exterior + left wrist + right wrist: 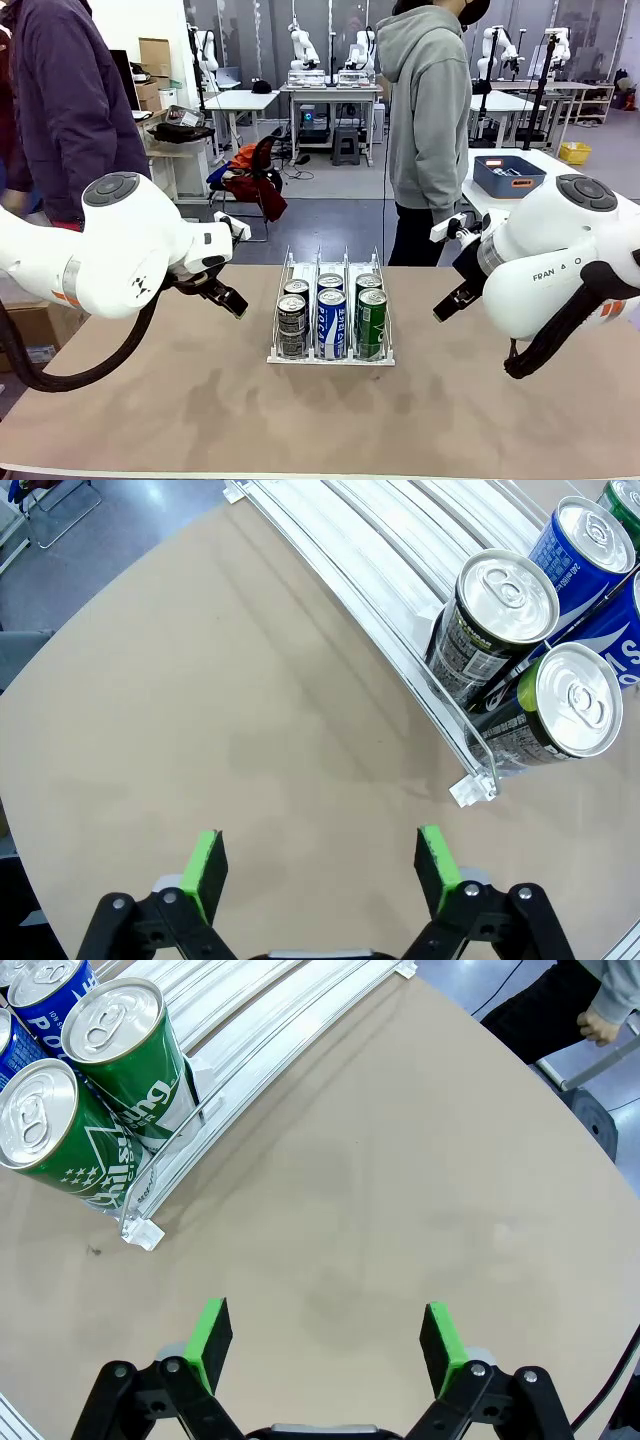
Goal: Fill the beverage cans into the dispenser.
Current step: Pick up the Ionic drink handed by the human.
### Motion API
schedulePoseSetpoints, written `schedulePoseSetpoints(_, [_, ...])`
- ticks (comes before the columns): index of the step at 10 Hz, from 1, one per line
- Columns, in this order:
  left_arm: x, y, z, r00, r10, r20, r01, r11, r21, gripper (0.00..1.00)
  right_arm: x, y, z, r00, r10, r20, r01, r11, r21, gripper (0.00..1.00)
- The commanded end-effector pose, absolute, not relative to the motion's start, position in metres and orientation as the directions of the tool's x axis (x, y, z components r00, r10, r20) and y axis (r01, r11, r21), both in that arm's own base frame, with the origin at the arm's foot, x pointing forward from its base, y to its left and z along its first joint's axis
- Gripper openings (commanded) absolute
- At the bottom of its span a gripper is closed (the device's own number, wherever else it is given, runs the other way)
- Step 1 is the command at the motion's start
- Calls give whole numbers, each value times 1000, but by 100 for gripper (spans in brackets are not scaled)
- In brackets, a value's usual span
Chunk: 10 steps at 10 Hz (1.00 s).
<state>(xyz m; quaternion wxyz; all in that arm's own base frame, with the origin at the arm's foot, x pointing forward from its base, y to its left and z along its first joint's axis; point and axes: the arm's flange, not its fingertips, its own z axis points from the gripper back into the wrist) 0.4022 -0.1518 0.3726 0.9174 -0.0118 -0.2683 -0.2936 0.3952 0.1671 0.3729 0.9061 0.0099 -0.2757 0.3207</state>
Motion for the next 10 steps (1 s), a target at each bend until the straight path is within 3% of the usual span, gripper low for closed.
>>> schedulePoseSetpoints(1, [402,-152,373,684,-532,499,545,828,136,100,395,167,373,643,575,506,-586,794,-158,100])
schedulePoseSetpoints(2, [402,-152,373,684,-532,499,545,827,136,100,395,167,373,642,576,506,-587,794,-159,100])
schedulePoseSetpoints(4, [385,-146,395,694,-618,368,640,765,77,100,365,162,409,600,609,519,-732,680,47,100])
schedulePoseSetpoints(6, [380,-132,420,670,-658,342,697,717,14,100,355,150,435,578,611,542,-770,627,114,100])
schedulePoseSetpoints(10, [380,-97,488,589,-663,463,795,579,-182,100,348,113,498,548,610,572,-804,572,161,100])
